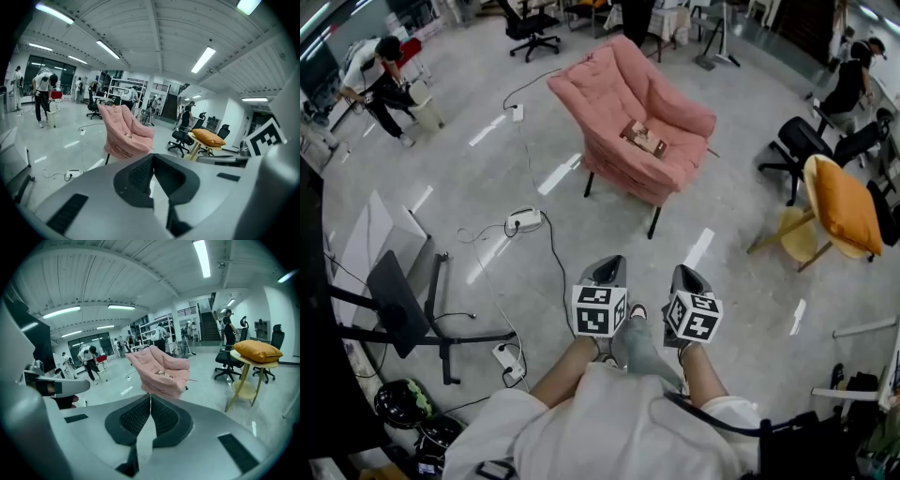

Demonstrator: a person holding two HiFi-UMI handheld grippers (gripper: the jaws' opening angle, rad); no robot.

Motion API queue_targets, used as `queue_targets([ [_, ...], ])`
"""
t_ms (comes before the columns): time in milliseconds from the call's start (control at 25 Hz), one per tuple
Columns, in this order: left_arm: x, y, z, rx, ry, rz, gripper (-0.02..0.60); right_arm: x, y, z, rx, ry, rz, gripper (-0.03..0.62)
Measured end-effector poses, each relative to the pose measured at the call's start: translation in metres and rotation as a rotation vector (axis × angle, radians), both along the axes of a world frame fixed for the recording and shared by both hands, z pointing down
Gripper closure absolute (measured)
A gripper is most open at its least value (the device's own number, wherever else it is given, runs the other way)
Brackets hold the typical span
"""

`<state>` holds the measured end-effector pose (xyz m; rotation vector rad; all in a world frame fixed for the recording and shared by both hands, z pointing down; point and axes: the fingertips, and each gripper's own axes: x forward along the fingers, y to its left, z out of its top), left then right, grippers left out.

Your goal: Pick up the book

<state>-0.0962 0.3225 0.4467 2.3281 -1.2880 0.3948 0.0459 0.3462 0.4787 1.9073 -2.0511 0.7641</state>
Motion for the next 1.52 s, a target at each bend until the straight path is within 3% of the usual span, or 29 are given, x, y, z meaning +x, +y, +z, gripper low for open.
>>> queue_targets([
  [1040,0.067,-0.203,-0.002,0.002,-0.038,-0.082,0.572,0.082,-0.211,0.01,-0.051,-0.009,-0.077,0.563],
  [1520,0.086,-0.258,0.012,-0.025,-0.061,-0.101,0.572,0.105,-0.267,0.028,-0.09,-0.015,-0.103,0.563],
])
